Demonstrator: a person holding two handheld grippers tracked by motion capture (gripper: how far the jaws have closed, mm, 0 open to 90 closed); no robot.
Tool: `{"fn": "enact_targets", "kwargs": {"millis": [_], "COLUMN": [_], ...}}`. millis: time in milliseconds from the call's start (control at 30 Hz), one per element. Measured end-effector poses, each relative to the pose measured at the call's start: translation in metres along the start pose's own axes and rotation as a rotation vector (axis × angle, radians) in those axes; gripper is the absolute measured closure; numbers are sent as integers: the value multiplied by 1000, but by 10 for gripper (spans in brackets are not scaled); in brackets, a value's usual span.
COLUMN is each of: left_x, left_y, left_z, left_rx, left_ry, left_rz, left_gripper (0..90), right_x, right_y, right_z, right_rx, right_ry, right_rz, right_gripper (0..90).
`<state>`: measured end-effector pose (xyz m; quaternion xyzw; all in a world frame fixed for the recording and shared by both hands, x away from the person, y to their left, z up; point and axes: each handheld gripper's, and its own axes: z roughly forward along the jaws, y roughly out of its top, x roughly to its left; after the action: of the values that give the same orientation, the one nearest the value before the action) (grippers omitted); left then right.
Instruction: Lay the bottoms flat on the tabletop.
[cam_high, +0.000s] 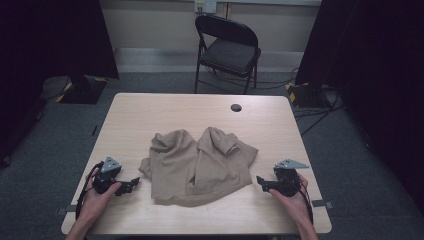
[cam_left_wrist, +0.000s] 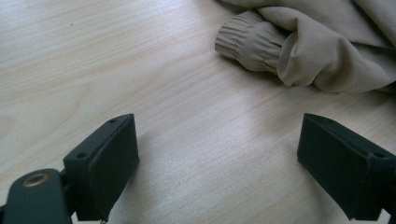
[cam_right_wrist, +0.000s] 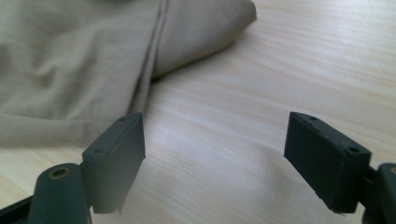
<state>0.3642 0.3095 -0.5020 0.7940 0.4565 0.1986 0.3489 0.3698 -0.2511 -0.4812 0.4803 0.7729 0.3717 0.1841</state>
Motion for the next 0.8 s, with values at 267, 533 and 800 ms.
{"fn": "enact_targets", "kwargs": {"millis": [267,533,800], "left_x": [0,0,0], "left_y": [0,0,0], "left_z": [0,0,0], "left_rx": [0,0,0], "left_ry": [-1,-1,-1], "left_rz": [0,-1,-1], "left_gripper": [119,119,119], "right_x": [8,17,24], "right_y": [23,48,81], "right_z": [-1,1,17], "right_rx": [-23,-53,-71], "right_ry": [50,100,131], "right_rz": [-17,-44,-56], "right_gripper": [206,217,208]}}
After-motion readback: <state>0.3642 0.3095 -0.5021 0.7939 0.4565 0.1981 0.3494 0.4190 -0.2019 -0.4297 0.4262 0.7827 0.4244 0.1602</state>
